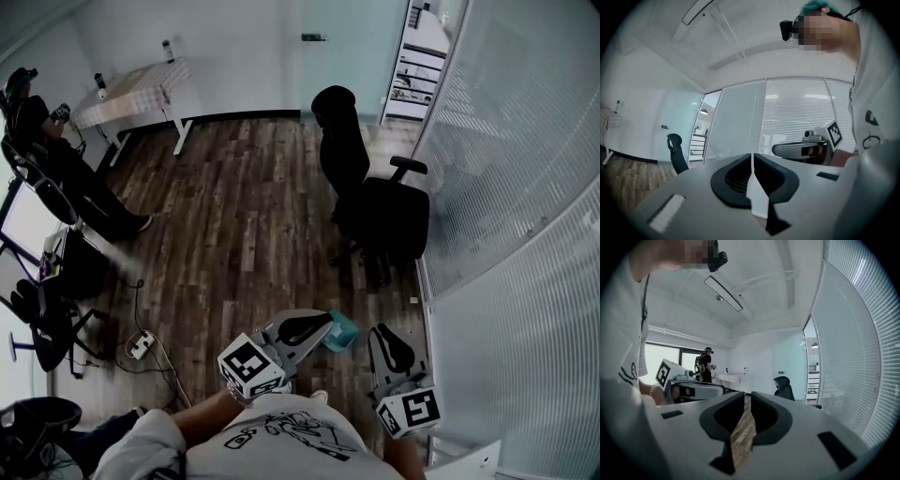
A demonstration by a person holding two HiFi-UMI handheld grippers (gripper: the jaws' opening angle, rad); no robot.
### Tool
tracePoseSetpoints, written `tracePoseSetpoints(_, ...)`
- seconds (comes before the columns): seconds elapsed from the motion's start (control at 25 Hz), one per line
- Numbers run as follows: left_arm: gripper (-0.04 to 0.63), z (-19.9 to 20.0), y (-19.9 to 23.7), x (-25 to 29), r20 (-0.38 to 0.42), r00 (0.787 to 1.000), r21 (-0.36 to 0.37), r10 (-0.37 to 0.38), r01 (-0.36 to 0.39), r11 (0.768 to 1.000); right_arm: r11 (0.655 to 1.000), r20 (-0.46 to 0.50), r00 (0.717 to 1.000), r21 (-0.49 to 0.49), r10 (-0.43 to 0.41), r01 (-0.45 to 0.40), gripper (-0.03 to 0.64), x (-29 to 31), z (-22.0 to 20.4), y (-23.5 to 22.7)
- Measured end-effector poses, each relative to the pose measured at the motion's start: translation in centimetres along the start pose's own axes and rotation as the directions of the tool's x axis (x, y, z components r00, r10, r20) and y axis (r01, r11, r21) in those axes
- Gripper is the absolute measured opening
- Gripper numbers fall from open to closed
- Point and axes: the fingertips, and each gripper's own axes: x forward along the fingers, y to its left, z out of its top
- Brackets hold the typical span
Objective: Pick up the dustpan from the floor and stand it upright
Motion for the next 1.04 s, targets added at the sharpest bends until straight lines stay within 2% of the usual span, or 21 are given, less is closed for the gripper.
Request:
tracePoseSetpoints(0.36,0.017,-0.1,-0.4,0.9,-0.013,1.000,0.000,-0.028,0.028,1.000,1.000,-0.008,1.000,-0.001,0.001,-0.001,0.035,0.5,-0.1,0.1)
tracePoseSetpoints(1.04,0.017,-0.6,-0.4,1.7,-0.023,0.999,-0.018,-0.023,0.023,1.000,1.000,-0.011,1.000,-0.006,0.001,-0.001,0.035,0.5,-0.4,-0.8)
